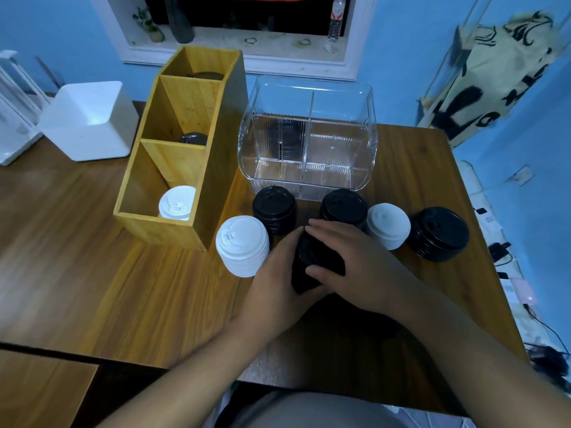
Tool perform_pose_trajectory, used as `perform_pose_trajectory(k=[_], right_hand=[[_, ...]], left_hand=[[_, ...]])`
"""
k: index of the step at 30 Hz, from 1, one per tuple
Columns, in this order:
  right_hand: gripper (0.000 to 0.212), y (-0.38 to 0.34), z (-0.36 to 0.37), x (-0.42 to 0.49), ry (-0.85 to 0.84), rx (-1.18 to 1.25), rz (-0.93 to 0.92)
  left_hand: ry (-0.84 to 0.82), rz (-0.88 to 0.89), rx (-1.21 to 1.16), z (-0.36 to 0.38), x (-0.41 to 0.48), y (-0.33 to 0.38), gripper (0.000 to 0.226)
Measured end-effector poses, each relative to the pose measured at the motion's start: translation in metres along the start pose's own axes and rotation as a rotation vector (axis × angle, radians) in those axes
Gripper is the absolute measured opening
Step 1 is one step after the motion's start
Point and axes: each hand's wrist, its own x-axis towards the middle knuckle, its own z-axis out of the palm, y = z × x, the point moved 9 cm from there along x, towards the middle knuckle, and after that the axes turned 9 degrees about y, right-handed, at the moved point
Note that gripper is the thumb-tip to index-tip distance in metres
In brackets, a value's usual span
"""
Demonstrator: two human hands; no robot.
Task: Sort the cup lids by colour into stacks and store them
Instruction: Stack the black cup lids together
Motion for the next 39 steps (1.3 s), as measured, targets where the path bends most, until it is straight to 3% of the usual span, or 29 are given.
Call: perform_pose_trajectory(k=[7, 20, 24, 26, 29, 33, 39], right_hand=[[0.072, -0.005, 0.002, -0.002, -0.003, -0.099, -0.040], [0.070, 0.001, 0.010, -0.011, 0.029, 0.115, 0.003], [0.048, 0.021, -0.034, -0.050, 0.324, 0.216, 0.039], [0.036, 0.046, -0.048, -0.078, 0.440, 0.208, 0.161], [0.054, 0.075, -0.037, -0.109, 0.387, 0.135, 0.334], [0.096, 0.071, -0.003, -0.119, 0.143, -0.054, 0.313], [0.089, 0.076, -0.007, -0.105, 0.279, -0.050, 0.414]], left_hand=[[-0.018, -0.034, -0.028, 0.000, -0.002, -0.005, 0.102], [-0.024, 0.015, -0.062, 0.000, 0.001, 0.003, 0.080], [-0.040, 0.000, -0.048, 0.002, 0.002, 0.001, 0.085], [-0.045, -0.012, -0.039, 0.003, 0.002, -0.002, 0.089], [-0.051, -0.018, -0.035, 0.004, 0.002, -0.003, 0.090], [-0.038, -0.034, -0.038, 0.002, 0.001, -0.001, 0.091], [-0.040, -0.033, -0.035, 0.002, 0.000, 0.002, 0.089]])
